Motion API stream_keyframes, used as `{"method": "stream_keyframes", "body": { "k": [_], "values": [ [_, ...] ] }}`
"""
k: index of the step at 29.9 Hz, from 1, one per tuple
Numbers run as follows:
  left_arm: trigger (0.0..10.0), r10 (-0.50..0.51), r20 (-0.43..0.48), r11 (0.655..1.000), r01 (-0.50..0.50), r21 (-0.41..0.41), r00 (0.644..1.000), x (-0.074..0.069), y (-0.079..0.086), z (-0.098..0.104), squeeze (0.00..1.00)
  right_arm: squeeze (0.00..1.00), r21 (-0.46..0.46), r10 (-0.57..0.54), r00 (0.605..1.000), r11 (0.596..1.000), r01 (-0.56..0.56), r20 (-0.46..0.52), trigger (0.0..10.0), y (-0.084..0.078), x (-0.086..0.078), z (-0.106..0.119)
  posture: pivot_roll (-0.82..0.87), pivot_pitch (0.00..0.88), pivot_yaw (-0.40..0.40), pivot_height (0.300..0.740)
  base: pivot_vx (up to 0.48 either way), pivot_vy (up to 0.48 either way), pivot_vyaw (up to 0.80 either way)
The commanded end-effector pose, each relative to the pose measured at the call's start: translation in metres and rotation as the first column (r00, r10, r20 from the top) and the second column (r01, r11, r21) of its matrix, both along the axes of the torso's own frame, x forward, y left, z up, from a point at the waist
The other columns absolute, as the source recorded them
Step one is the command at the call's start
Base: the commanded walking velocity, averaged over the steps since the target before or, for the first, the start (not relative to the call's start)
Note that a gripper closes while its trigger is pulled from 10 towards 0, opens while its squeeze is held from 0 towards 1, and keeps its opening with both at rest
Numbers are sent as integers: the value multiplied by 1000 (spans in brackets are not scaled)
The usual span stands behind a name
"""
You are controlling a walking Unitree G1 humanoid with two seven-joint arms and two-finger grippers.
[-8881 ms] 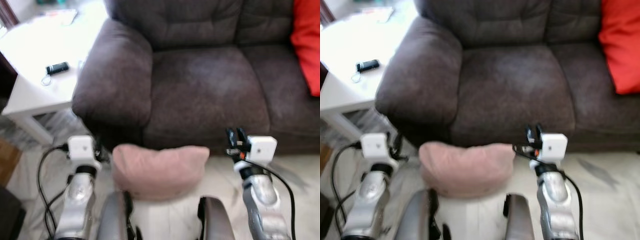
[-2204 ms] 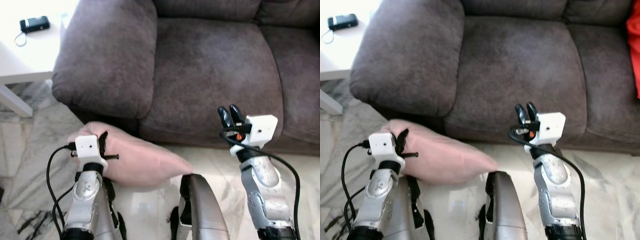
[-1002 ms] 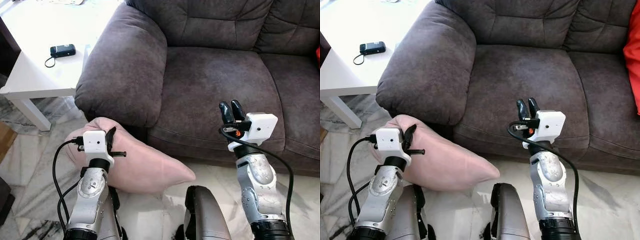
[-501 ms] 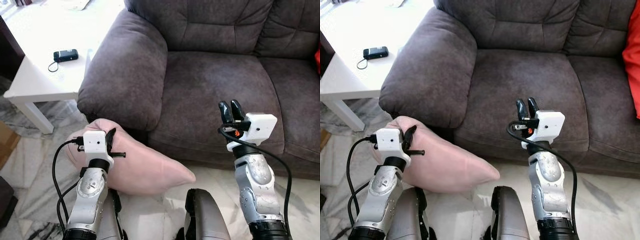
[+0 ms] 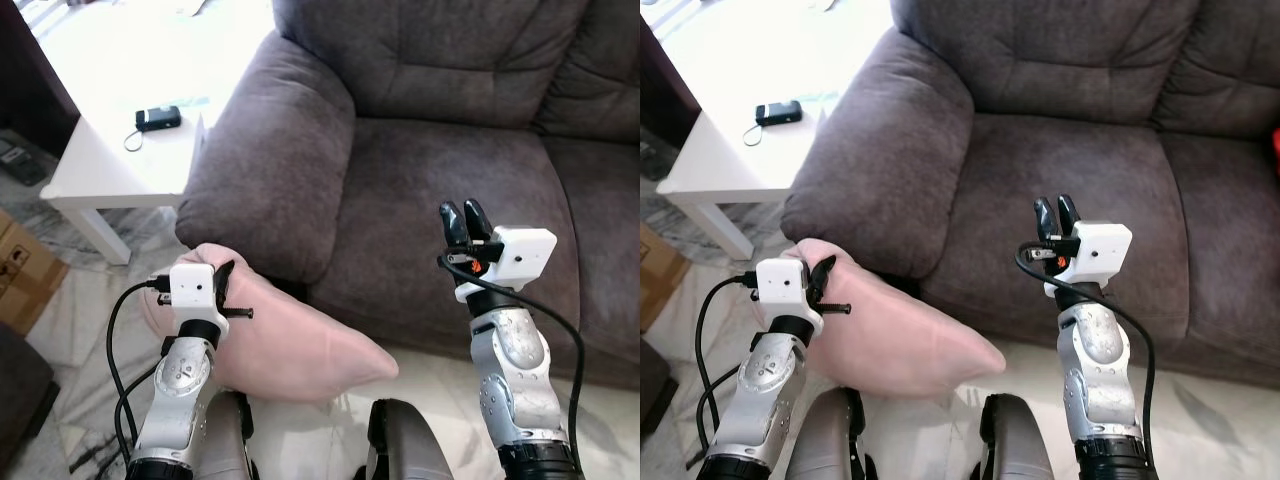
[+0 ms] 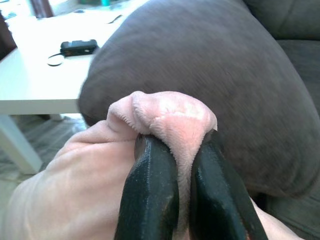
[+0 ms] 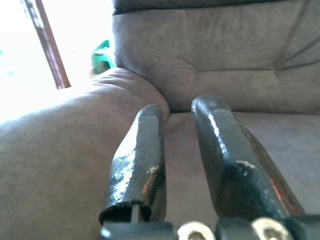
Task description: Move the pillow to the sofa from floor
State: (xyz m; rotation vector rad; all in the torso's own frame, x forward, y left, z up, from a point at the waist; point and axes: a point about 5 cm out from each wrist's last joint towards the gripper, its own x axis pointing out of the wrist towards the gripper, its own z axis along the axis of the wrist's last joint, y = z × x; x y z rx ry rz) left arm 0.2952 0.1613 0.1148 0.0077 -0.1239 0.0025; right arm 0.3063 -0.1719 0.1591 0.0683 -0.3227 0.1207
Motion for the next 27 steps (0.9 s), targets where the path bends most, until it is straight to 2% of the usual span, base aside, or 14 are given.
{"method": "stream_keyframes", "body": {
  "k": [1, 7, 27],
  "values": [
    [10000, -3, 170, 1000, -1, 24, 985, 2, 2, 36, 0, 0, 3, -9, 1000, 1000, 9, -11, 10000, -2, -1, -4, -12, 131, -20, 660, 0, 0, 0],
    [10000, -16, 170, 1000, 12, 20, 985, 2, -1, 38, 0, 0, 7, -5, 1000, 1000, 5, -10, 10000, -1, 0, -3, -4, 136, -21, 689, 0, 0, 0],
    [10000, -51, 191, 999, 50, 11, 980, 3, -5, 48, 0, 0, 15, -3, 1000, 1000, 3, -12, 10000, 0, 3, -4, 11, 131, -12, 689, 0, 0, 0]
  ]
}}
